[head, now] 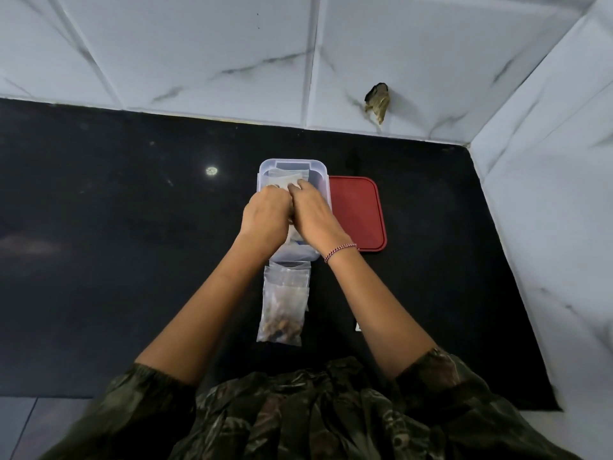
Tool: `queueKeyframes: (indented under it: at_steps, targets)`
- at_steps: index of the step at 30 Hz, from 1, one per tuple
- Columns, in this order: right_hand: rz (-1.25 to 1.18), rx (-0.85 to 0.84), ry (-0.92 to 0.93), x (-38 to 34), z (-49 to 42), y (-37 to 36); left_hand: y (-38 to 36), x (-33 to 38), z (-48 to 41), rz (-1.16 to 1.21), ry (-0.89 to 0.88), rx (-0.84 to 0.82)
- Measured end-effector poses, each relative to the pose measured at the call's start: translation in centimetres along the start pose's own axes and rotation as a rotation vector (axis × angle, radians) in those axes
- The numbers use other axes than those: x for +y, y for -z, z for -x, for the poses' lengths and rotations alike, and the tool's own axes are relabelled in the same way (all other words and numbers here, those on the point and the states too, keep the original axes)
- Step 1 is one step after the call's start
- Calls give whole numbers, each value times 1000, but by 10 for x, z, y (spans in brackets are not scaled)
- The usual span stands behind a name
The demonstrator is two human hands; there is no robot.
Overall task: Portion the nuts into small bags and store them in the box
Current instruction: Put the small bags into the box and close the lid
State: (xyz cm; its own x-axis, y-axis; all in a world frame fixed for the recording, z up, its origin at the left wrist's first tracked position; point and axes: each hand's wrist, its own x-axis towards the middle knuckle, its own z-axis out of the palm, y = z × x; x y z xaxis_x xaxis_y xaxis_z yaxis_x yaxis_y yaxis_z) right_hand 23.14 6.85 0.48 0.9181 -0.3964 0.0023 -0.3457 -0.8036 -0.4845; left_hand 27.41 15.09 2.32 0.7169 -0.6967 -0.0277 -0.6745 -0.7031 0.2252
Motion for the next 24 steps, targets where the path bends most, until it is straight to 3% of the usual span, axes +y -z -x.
queueKeyframes:
  at_steps: [4,9,16,20,24]
  targets:
    - [-27,186,34,-3,26,9,-12,-10,20,87,68,172]
    - [-219,436,85,-4,77,-4,-25,-17,60,396,173,330]
    - [-282,247,-85,22,122,-40,-67,-30,105,659,288,251]
    - [-243,99,-198,32,128,-48,-81,-36,111,681,335,101]
    - [-293,79,-226,31,130,-51,-85,-38,113,738,378,-28]
